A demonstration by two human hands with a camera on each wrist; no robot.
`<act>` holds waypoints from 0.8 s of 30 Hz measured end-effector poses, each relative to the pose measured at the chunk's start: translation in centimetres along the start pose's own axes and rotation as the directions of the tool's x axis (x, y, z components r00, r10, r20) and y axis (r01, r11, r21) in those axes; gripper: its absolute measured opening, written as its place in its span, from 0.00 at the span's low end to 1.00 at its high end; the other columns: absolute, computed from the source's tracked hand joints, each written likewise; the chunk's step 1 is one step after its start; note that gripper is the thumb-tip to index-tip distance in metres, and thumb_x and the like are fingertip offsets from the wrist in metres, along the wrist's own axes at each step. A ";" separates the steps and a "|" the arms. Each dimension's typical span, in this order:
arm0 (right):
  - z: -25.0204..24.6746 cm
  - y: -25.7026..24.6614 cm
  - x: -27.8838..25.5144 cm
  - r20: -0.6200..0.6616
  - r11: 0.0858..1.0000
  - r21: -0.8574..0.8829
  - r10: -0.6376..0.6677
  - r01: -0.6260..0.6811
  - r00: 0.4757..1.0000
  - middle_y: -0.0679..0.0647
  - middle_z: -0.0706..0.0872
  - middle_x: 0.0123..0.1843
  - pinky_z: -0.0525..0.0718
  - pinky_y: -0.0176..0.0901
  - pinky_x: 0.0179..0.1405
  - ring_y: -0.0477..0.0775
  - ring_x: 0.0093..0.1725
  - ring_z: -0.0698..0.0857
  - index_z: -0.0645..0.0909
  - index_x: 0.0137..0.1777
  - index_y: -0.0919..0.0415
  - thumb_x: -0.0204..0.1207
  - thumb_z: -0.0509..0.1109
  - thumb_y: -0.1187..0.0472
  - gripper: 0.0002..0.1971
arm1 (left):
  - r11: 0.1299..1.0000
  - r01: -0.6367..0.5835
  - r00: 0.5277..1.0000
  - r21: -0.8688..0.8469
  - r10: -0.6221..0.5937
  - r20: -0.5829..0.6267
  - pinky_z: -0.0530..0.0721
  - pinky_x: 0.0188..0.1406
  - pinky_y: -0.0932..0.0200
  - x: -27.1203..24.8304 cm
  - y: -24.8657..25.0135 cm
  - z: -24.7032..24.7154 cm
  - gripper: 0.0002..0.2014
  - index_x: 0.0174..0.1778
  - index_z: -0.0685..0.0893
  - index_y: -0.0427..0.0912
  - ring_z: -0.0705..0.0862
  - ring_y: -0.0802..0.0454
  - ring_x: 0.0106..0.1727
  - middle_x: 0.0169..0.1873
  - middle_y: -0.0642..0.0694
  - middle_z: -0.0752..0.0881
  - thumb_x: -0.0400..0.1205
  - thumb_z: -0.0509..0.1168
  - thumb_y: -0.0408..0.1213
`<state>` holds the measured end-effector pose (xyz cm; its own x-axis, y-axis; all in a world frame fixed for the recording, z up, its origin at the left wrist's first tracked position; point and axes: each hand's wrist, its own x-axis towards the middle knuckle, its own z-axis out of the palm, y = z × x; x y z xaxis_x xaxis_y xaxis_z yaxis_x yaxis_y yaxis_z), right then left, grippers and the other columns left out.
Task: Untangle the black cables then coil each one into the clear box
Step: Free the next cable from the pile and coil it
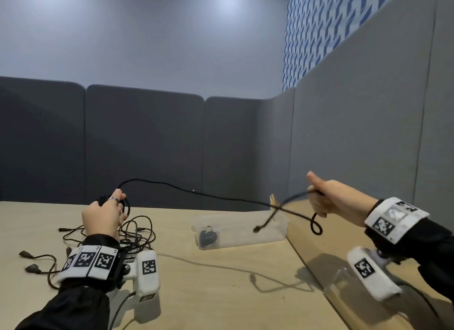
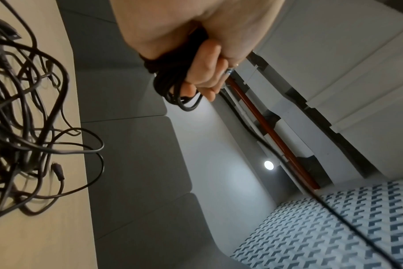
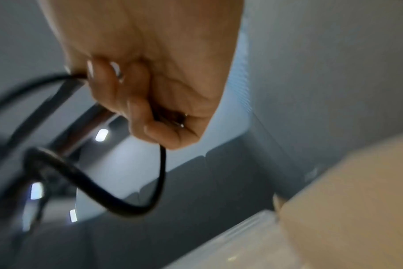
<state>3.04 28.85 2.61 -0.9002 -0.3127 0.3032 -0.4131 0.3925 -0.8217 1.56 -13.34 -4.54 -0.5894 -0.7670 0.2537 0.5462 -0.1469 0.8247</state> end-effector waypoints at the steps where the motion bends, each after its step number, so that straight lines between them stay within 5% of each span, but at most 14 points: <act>1: -0.1 -0.4 0.2 0.024 0.969 0.242 0.038 -0.043 0.999 0.50 0.59 0.24 0.64 0.40 0.29 0.49 0.23 0.61 0.62 0.21 0.53 0.72 0.58 0.31 0.30 | 1.000 -0.004 1.000 0.010 0.004 0.021 0.71 0.13 0.74 -0.2 0.0 0.1 0.10 0.34 0.79 0.40 0.69 0.63 0.10 0.10 0.59 0.76 0.82 0.65 0.36; 3: -0.1 -1.2 0.6 0.037 0.825 0.559 0.076 -0.084 0.996 0.50 0.60 0.28 0.65 0.41 0.30 0.49 0.25 0.64 0.66 0.25 0.54 0.73 0.59 0.47 0.18 | 1.000 -0.003 0.998 0.021 0.002 0.058 0.72 0.14 0.74 -0.2 -0.3 0.3 0.09 0.37 0.81 0.38 0.70 0.64 0.11 0.09 0.58 0.75 0.82 0.65 0.36; 6: 0.5 -2.2 1.1 0.013 0.620 0.783 0.054 -0.043 0.998 0.51 0.67 0.29 0.82 0.42 0.27 0.50 0.27 0.77 0.71 0.30 0.57 0.71 0.61 0.53 0.11 | 0.999 0.018 0.995 0.049 -0.023 0.097 0.71 0.12 0.74 -0.4 -0.4 0.6 0.10 0.38 0.82 0.35 0.69 0.62 0.11 0.10 0.54 0.72 0.82 0.65 0.37; 11: 1.4 -5.2 1.9 -0.129 0.381 0.917 0.013 0.114 0.992 0.53 0.73 0.28 0.89 0.46 0.32 0.51 0.28 0.87 0.79 0.38 0.66 0.80 0.59 0.62 0.13 | 0.970 -0.031 0.999 0.242 0.020 0.047 0.68 0.12 0.79 -2.3 0.5 1.4 0.17 0.27 0.71 0.39 0.77 0.63 0.18 0.23 0.46 0.71 0.83 0.63 0.35; 14: 0.9 -5.9 2.4 -0.215 0.237 0.950 0.032 0.202 0.976 0.54 0.77 0.33 0.90 0.45 0.32 0.57 0.36 0.91 0.80 0.40 0.67 0.82 0.58 0.66 0.12 | 0.962 -0.028 0.998 0.270 0.010 0.069 0.66 0.08 0.77 -1.8 0.3 0.9 0.14 0.33 0.77 0.34 0.76 0.57 0.18 0.26 0.44 0.71 0.83 0.62 0.36; 17: 0.9 -6.0 2.6 -0.297 0.397 0.887 0.101 0.235 0.949 0.47 0.85 0.33 0.84 0.34 0.27 0.51 0.45 0.91 0.83 0.42 0.57 0.71 0.71 0.59 0.03 | 0.973 0.026 0.991 0.229 -0.056 0.124 0.73 0.14 0.72 -1.5 0.1 0.6 0.11 0.47 0.84 0.31 0.69 0.58 0.17 0.24 0.46 0.71 0.83 0.63 0.37; 19: 1.3 -5.7 3.1 -0.312 0.514 0.834 0.137 0.202 0.940 0.42 0.87 0.34 0.74 0.32 0.26 0.45 0.46 0.86 0.83 0.41 0.51 0.65 0.76 0.55 0.06 | 0.977 0.029 0.984 0.209 -0.064 0.164 0.74 0.23 0.65 -1.5 0.2 0.7 0.11 0.46 0.84 0.31 0.65 0.61 0.12 0.20 0.48 0.70 0.83 0.64 0.37; 24: 2.3 -4.8 5.4 -0.398 0.655 0.738 0.230 0.161 0.888 0.46 0.83 0.31 0.70 0.36 0.30 0.44 0.35 0.79 0.78 0.36 0.53 0.69 0.77 0.55 0.09 | 0.988 0.006 0.979 0.156 -0.037 0.200 0.70 0.24 0.63 -1.4 0.0 0.9 0.11 0.43 0.84 0.32 0.63 0.60 0.12 0.10 0.56 0.69 0.82 0.65 0.37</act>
<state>0.50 23.27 7.07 -0.9493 0.1571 0.2723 -0.3140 -0.4319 -0.8455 1.83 -11.74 -4.46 -0.7166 -0.6204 0.3188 0.4433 -0.0522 0.8949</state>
